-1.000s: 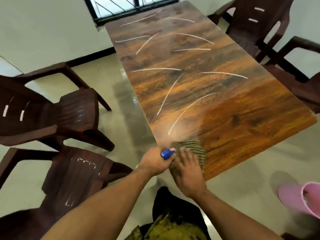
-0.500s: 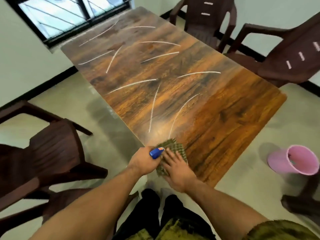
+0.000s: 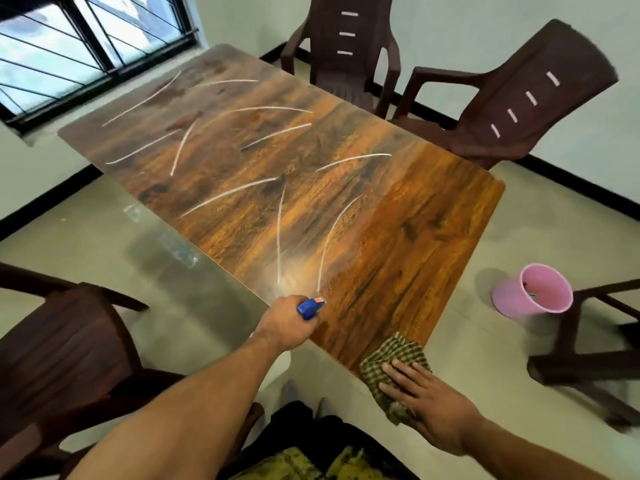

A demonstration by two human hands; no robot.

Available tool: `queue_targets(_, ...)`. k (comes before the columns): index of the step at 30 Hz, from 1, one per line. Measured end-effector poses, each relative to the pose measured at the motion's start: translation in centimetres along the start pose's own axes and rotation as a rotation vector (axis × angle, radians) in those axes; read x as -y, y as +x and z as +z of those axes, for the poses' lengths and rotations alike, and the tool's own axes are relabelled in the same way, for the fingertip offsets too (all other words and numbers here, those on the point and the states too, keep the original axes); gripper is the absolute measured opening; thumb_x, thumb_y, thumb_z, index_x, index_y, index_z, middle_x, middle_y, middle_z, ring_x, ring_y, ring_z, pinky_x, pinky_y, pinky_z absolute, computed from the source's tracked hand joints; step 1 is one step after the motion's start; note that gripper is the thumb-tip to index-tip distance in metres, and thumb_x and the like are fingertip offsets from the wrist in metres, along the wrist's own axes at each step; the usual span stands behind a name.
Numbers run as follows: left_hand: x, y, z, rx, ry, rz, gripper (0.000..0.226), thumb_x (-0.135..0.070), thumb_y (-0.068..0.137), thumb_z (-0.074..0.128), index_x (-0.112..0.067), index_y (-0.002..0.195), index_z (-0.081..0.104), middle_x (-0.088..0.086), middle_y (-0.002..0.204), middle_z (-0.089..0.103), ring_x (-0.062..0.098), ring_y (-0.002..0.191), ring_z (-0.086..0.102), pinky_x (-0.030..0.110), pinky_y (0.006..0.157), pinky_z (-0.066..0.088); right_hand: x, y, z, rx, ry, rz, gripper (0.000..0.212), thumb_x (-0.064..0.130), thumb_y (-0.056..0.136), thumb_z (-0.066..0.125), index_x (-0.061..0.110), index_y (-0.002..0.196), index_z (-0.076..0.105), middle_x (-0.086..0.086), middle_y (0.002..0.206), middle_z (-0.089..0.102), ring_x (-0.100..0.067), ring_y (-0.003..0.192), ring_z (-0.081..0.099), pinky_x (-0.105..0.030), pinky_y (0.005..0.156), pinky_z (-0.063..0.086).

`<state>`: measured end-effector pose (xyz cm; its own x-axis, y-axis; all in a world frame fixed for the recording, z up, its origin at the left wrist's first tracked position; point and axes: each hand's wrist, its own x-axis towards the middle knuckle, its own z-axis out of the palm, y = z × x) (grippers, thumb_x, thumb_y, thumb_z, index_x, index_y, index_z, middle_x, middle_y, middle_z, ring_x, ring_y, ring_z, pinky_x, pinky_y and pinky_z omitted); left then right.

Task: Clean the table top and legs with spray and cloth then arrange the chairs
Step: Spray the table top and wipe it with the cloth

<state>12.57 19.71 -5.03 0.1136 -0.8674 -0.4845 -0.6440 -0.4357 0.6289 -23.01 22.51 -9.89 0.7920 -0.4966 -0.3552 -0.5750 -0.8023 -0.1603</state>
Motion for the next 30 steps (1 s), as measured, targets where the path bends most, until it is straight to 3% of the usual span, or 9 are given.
queue_targets(4, -0.7, -0.4, 0.9, -0.019, 0.022, -0.009, 0.014, -0.031, 0.09, 0.068, -0.03, 0.078, 0.059, 0.001, 0.079, 0.067, 0.012, 0.067, 0.061, 0.023, 0.06, 0.045, 2.6, 3.6, -0.2, -0.078, 0.245, 0.311, 0.062, 0.066, 0.1, 0.006, 0.042, 0.157, 0.006, 0.011, 0.164, -0.017, -0.011, 0.151, -0.02, -0.035, 0.121, -0.009)
queue_targets(6, -0.8, -0.3, 1.1, -0.014, 0.04, -0.026, 0.016, -0.032, 0.091, 0.067, -0.029, 0.079, 0.058, -0.002, 0.078, 0.065, 0.011, 0.068, 0.061, 0.023, 0.059, 0.044, 3.4, 6.5, -0.8, -0.095, 0.26, 0.394, 0.062, 0.061, 0.101, 0.016, 0.039, 0.158, 0.003, 0.008, 0.162, -0.023, -0.017, 0.151, -0.022, -0.04, 0.122, -0.007)
queue_targets(10, -1.9, 0.1, 0.2, 0.028, 0.216, -0.007, 0.022, -0.039, 0.09, 0.063, -0.017, 0.088, 0.064, 0.005, 0.085, 0.069, 0.022, 0.078, 0.066, 0.039, 0.073, 0.055, 4.1, 11.3, -3.1, -0.08, 0.188, 0.247, 0.064, 0.058, 0.098, 0.026, 0.037, 0.158, 0.013, -0.003, 0.162, -0.02, -0.027, 0.15, -0.022, -0.047, 0.122, -0.009)
queue_targets(13, -2.7, 0.8, -1.2, 0.064, 0.375, 0.035, 0.027, -0.043, 0.09, 0.062, -0.016, 0.09, 0.059, 0.004, 0.088, 0.066, 0.025, 0.08, 0.064, 0.037, 0.072, 0.053, 3.1, 13.4, -4.1, -0.072, 0.16, 0.169, 0.065, 0.063, 0.094, 0.027, 0.04, 0.154, 0.025, -0.007, 0.166, -0.012, -0.03, 0.151, -0.017, -0.046, 0.118, -0.014)
queue_targets(18, -3.7, 2.8, -3.2, 0.14, 0.474, 0.02, 0.018, -0.032, 0.086, 0.06, -0.015, 0.087, 0.065, 0.003, 0.086, 0.068, 0.023, 0.083, 0.068, 0.036, 0.077, 0.058, 0.0, 16.3, -5.4, -0.13, 0.306, 0.673, 0.069, 0.057, 0.1, 0.022, 0.027, 0.16, 0.004, -0.01, 0.165, -0.018, -0.031, 0.151, -0.021, -0.048, 0.122, -0.011)
queue_targets(21, -3.5, 5.1, -4.6, 0.179, 0.478, 0.053, 0.017, -0.033, 0.086, 0.062, -0.017, 0.089, 0.066, 0.003, 0.085, 0.069, 0.016, 0.077, 0.067, 0.034, 0.073, 0.058, -1.1, 18.8, -6.2, -0.152, 0.432, 0.872, 0.069, 0.057, 0.102, 0.021, 0.022, 0.16, 0.009, -0.009, 0.166, -0.017, -0.03, 0.151, -0.019, -0.048, 0.122, -0.01)
queue_targets(25, -2.5, 8.6, -7.2, 0.28, 0.48, 0.134, 0.013, -0.037, 0.085, 0.064, -0.026, 0.091, 0.064, 0.001, 0.086, 0.068, 0.018, 0.083, 0.069, 0.035, 0.082, 0.06, -1.1, 23.1, -7.6, -0.222, 0.485, 1.038, 0.067, 0.055, 0.102, 0.021, 0.021, 0.16, 0.016, -0.011, 0.166, -0.016, -0.033, 0.151, -0.019, -0.05, 0.122, -0.01)
queue_targets(27, -1.4, 10.8, -9.2, 0.309, 0.522, 0.178, 0.014, -0.039, 0.083, 0.064, -0.028, 0.091, 0.063, -0.001, 0.085, 0.066, 0.016, 0.081, 0.067, 0.034, 0.081, 0.059, 0.6, 25.9, -7.9, -0.233, 0.413, 0.968, 0.066, 0.054, 0.102, 0.019, 0.021, 0.159, 0.018, -0.012, 0.166, -0.013, -0.035, 0.15, -0.021, -0.049, 0.118, -0.018)
queue_targets(30, -0.1, 13.2, -12.2, 0.324, 0.511, 0.257, 0.01, -0.036, 0.084, 0.066, -0.028, 0.08, 0.061, -0.002, 0.078, 0.064, 0.015, 0.073, 0.063, 0.028, 0.071, 0.051, 6.3, 28.0, -6.9, -0.219, 0.231, 0.454, 0.065, 0.054, 0.099, 0.026, 0.026, 0.158, 0.022, -0.013, 0.166, 0.008, -0.036, 0.149, -0.015, -0.051, 0.117, -0.017)
